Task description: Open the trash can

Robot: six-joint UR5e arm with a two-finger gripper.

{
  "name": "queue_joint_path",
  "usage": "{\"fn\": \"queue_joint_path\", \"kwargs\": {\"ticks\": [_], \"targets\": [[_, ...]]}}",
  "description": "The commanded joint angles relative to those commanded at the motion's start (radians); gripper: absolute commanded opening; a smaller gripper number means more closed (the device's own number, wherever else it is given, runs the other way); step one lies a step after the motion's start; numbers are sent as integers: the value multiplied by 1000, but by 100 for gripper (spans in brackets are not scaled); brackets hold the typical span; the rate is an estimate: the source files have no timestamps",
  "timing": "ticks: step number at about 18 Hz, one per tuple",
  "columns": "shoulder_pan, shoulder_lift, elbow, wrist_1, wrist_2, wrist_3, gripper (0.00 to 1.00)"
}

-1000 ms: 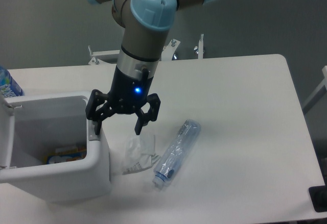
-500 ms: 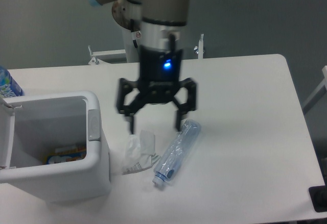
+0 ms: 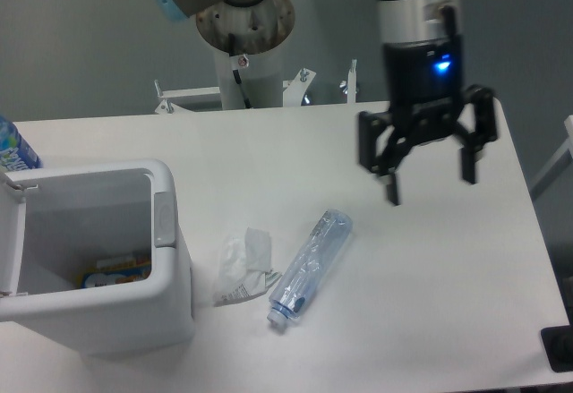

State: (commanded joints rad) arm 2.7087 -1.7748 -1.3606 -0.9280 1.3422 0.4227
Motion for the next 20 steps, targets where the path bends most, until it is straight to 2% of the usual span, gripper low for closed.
{"fn": "queue_joint_path", "kwargs": {"ticks": [5, 11, 13, 15, 20], "targets": [[74, 2, -43, -12, 11, 270, 100], [95, 12, -115, -14, 158, 614, 100], [105, 21, -136, -14, 173, 718, 100], [118, 28, -147, -14, 173, 765, 100], [118, 31, -149, -17, 173, 765, 100]]}}
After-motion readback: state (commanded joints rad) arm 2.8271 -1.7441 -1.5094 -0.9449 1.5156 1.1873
